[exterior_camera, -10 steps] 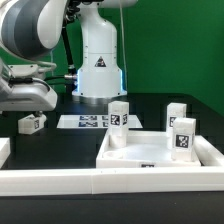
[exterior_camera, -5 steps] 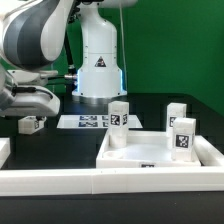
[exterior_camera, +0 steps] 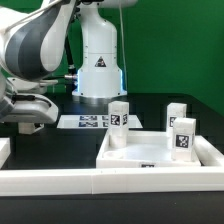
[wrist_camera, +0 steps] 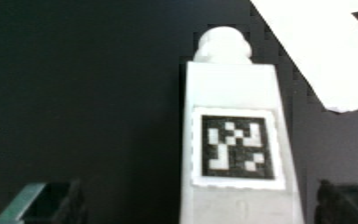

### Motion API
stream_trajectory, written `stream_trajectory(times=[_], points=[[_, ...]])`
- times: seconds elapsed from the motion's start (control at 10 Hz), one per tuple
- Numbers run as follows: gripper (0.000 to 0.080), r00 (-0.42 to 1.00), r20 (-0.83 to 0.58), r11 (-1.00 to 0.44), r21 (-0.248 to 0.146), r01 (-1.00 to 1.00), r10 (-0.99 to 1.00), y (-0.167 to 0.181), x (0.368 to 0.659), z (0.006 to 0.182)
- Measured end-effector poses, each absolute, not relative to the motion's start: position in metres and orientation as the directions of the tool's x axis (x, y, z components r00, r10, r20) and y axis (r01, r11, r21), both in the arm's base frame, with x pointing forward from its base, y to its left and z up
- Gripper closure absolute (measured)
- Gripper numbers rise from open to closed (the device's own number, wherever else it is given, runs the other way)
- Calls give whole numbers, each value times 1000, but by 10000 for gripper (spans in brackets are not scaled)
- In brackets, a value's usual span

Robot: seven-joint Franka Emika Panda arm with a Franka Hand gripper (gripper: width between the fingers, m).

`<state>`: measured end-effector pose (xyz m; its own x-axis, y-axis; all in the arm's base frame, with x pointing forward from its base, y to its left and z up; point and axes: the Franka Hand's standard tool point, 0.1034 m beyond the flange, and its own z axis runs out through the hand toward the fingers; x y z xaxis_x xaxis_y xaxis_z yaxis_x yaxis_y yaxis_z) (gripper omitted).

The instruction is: Assemble square table

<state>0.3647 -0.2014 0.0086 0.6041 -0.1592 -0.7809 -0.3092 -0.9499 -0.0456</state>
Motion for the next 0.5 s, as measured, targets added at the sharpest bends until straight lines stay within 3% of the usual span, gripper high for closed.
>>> stream_trajectory(times=[0.1,0.2,0.3,0.5], points=[[151,605,-780,-950,-46,-308,-158,-201,365,8],[275,605,-780,-950,-46,-308,-158,-201,365,8],[275,606,-780,-951,-47,-307,-157,-200,365,8],[511,606,-780,-951,-46,-306,-157,-200,366,8]])
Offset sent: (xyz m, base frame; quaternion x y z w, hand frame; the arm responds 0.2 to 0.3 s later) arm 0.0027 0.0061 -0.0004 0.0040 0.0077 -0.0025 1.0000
